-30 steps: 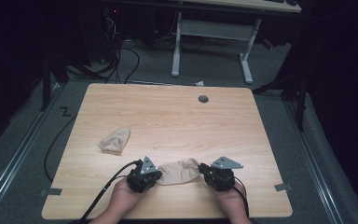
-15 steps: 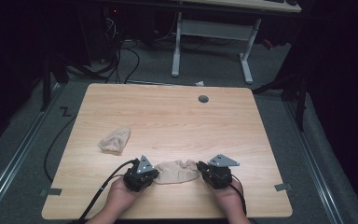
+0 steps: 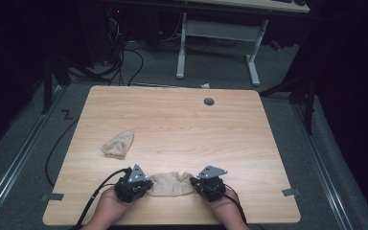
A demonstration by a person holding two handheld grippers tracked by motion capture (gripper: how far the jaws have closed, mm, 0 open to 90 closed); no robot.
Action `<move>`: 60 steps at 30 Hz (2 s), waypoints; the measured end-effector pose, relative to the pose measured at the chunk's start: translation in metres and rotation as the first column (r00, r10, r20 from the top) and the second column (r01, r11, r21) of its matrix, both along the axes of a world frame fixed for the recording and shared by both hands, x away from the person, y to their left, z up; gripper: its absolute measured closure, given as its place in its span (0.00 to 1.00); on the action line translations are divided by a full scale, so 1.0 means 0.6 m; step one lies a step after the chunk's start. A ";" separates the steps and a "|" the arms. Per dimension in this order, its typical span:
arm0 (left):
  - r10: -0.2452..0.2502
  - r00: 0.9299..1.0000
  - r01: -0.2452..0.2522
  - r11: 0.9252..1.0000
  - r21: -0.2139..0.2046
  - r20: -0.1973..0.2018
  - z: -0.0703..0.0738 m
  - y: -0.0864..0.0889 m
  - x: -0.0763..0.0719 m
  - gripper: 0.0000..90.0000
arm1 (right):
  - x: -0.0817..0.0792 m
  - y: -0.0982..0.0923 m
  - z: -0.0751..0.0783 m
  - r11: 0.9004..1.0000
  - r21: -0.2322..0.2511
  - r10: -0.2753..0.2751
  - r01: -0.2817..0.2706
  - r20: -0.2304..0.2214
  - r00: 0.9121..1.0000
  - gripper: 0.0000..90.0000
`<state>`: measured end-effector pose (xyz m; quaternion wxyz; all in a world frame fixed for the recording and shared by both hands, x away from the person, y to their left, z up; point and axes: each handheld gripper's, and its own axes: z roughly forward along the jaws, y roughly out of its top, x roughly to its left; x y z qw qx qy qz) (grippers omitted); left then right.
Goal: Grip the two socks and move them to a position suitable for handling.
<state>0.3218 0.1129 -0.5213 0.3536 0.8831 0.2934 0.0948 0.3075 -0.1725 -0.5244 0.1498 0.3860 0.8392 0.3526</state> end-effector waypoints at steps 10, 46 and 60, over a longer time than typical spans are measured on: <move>0.118 0.991 -0.107 0.982 -0.153 0.064 0.030 0.062 0.002 0.85 | -0.002 -0.005 0.023 0.998 0.065 -0.001 -0.003 0.068 0.998 0.95; 0.450 0.893 -0.433 0.869 -0.238 0.022 0.015 0.209 0.131 0.96 | 0.000 -0.017 0.021 0.997 0.069 -0.042 0.037 0.068 0.997 0.92; 0.169 0.978 -0.143 0.970 -0.197 0.123 0.037 0.030 0.068 0.96 | 0.000 -0.011 0.024 0.997 0.068 -0.037 0.032 0.081 0.996 0.91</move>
